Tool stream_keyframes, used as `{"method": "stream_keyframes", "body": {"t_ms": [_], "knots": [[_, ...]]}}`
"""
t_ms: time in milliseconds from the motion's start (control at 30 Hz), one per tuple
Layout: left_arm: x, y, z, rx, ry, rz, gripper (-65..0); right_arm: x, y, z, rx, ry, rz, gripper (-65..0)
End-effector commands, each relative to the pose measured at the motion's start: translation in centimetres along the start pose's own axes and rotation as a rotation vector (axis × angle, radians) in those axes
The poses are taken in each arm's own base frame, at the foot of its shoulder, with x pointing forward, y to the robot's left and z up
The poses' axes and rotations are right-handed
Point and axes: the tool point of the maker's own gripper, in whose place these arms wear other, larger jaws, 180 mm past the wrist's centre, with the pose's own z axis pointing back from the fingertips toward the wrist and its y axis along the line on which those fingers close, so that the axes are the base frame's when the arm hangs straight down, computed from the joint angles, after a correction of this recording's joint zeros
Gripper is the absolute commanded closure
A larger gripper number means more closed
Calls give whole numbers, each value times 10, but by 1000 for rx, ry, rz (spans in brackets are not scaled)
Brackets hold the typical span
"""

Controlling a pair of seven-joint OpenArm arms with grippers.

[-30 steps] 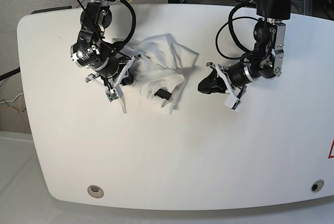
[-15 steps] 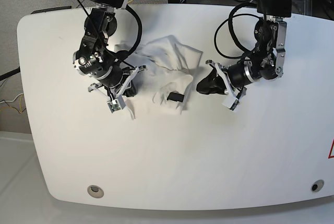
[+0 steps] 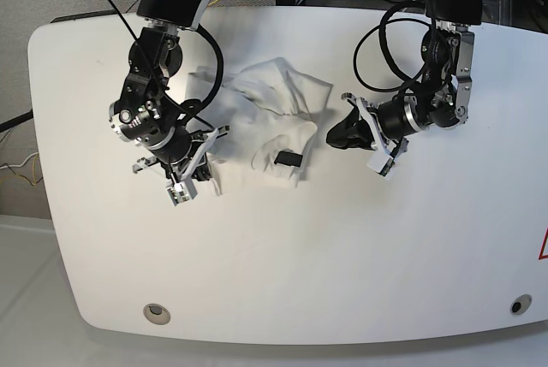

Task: Fold the T-shirt properly
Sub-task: 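Grasp the bundle edge with the left gripper and pull it toward the right gripper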

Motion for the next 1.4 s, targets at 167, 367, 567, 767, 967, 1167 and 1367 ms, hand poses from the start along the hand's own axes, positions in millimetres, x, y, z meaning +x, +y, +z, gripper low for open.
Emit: {"method": "stream_keyframes", "body": {"t_ms": [167,367,567,767,967,1167,1367], "knots": [[20,-15,-7,-41,-69,-5,-12,31,-13,-1,-10,-65,31,0],[16,-36,-23,-88,-35,15,-12,32,-12,-14,18,-43,17,0],[40,-62,-27,-123,-78,-42,-12,30,-2,-27,59,-7,55,0],[67,-89,-24,-146,-120,-103,-12,36,10,-31,87,2,128,0],[85,-99,-22,-137,-113,-140,-12,41,16,-37,106,10,151,0],[87,-110,-27,-155,-111,-124,-12,40,13,-49,125,40,134,0],[78,-116,-31,-170,-104,-92,-12,47,5,-50,117,5,137,0]]}}
